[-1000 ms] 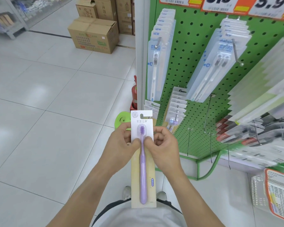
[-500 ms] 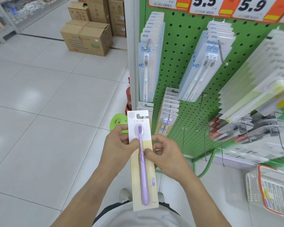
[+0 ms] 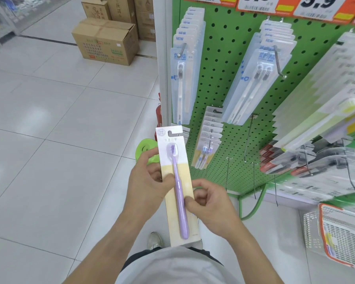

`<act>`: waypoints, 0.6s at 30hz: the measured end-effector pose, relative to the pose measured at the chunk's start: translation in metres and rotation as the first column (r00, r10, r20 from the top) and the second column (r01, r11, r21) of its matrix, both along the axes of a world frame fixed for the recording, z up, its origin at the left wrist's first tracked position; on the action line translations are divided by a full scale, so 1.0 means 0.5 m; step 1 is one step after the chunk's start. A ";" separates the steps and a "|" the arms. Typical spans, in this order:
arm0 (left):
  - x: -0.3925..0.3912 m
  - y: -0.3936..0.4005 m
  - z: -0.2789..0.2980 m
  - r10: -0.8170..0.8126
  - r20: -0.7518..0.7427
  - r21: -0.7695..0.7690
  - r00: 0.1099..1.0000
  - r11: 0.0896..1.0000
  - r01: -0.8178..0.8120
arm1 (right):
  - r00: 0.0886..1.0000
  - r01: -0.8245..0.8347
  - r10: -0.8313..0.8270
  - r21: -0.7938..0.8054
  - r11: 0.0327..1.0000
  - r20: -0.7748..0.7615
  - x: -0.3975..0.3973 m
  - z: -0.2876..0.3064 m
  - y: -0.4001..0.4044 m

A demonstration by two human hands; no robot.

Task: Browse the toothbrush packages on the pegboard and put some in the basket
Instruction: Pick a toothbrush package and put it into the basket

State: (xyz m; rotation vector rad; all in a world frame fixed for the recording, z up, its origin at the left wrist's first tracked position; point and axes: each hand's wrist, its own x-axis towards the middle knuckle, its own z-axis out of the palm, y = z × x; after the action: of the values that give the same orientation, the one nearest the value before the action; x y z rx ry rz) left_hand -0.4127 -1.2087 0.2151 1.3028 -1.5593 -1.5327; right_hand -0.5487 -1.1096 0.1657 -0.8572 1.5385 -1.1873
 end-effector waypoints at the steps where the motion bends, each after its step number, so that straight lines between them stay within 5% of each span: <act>1: -0.001 0.004 -0.001 -0.023 0.007 0.004 1.000 1.000 0.023 | 0.999 0.029 -0.029 -0.022 0.999 0.023 0.002 -0.003 -0.002; 8: -0.005 0.017 -0.017 -0.057 -0.020 0.030 0.998 0.998 0.058 | 0.987 -0.107 0.115 -0.078 0.991 0.114 -0.038 0.014 0.018; 15: -0.011 0.025 -0.026 -0.237 -0.011 0.188 0.971 0.954 0.235 | 0.974 0.130 -0.112 -0.077 0.989 0.198 -0.046 -0.011 0.027; 18: -0.011 0.034 -0.026 -0.243 0.034 0.151 0.969 0.960 0.236 | 0.983 0.012 0.002 -0.074 0.997 0.184 -0.062 -0.003 0.031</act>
State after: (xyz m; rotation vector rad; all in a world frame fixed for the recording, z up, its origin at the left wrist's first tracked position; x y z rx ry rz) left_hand -0.4184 -1.1918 0.2021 1.2779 -1.7171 -1.8046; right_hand -0.5796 -1.0939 0.1641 -0.7700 1.3539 -1.2976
